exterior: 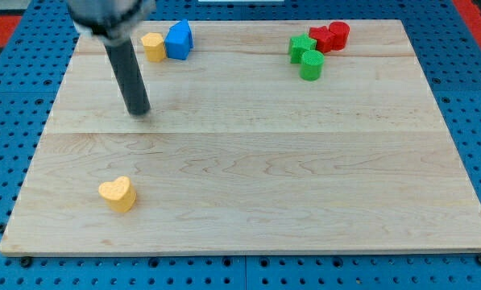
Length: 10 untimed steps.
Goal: Move the yellow heart to the right of the yellow hexagon
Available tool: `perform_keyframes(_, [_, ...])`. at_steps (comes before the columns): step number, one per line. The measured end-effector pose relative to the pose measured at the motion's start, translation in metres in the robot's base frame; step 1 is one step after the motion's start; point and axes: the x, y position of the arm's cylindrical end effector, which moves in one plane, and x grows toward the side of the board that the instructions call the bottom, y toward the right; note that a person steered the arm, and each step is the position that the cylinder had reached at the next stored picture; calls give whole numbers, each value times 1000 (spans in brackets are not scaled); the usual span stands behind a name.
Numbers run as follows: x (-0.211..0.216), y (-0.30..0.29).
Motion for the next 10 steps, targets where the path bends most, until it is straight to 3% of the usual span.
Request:
perform_keyframes(1, [70, 40])
perform_keyframes(2, [67, 104])
perform_keyframes(3, [118, 104])
perform_keyframes(5, [102, -3])
perform_keyframes(9, [119, -119])
perform_keyframes(10, [100, -139])
